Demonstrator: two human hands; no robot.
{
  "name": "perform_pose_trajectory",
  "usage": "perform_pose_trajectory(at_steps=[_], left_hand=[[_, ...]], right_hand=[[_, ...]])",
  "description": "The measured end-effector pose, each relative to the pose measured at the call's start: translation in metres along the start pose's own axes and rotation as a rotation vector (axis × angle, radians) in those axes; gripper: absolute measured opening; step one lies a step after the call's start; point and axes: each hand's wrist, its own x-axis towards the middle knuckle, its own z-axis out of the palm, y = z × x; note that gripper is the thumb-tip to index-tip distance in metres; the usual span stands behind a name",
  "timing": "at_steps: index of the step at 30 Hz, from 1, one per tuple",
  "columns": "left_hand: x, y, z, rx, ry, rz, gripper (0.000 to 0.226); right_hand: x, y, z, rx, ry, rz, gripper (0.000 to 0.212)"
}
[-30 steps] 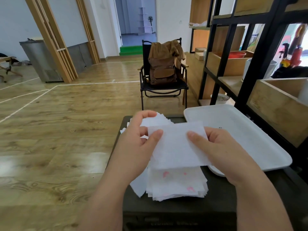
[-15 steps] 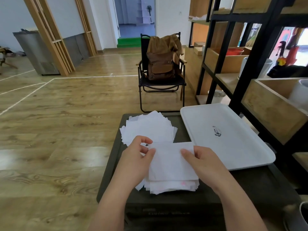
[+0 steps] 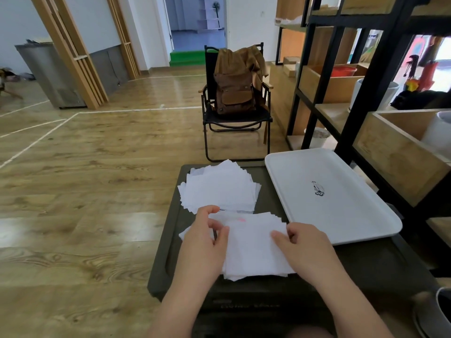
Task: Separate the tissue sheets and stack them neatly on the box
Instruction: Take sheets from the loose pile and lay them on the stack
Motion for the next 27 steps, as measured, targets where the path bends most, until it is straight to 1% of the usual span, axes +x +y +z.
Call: perform_pose_trajectory(at_steps=[3, 5, 10, 14, 16, 18, 20, 22, 24, 25, 27], left_hand=[[0.005, -0.018, -0.013, 0.025, 0.175, -0.01, 0.038], [0.011, -0.033, -0.024, 0.07, 0.232, -0.055, 0.039], [0.017, -0.051, -0.03, 0.128, 0.145, -0.125, 0.047], [0.018, -0.054, -0.026, 0.188, 0.233, -0.107, 0.03], [0.022, -0.054, -0.026, 0.196, 0.265, -0.099, 0.028], [0.024, -0.053, -0.027, 0.23, 0.29, -0.069, 0.024], [0.024, -0.047, -0.033, 0.264, 0.357, -0.021, 0.015], [0.023, -0.035, -0.042, 0.227, 0.427, 0.039, 0.009], [0.023, -0.022, -0.055, 0.091, 0.404, 0.082, 0.014], [0.023, -0.015, -0.063, 0.008, 0.359, 0.093, 0.015], [0.021, 0.002, -0.078, -0.139, 0.254, 0.086, 0.013]], right_hand=[[-0.002, 0.004, 0.006, -0.027, 0.048, 0.006, 0.039], [-0.003, 0.005, 0.006, -0.011, 0.059, 0.016, 0.031], [-0.004, 0.001, 0.004, 0.042, 0.119, -0.045, 0.025], [0.0, -0.007, 0.007, 0.117, 0.132, -0.064, 0.022], [0.002, -0.009, 0.009, 0.151, 0.135, -0.061, 0.022], [0.003, -0.008, 0.011, 0.154, 0.125, -0.043, 0.02], [0.003, -0.007, 0.009, 0.156, 0.142, -0.018, 0.02], [0.003, -0.009, 0.005, 0.14, 0.202, -0.025, 0.029], [0.002, -0.015, 0.0, 0.174, 0.238, -0.097, 0.036], [0.002, -0.02, -0.002, 0.223, 0.22, -0.153, 0.037], [0.001, -0.034, -0.001, 0.343, 0.094, -0.282, 0.041]])
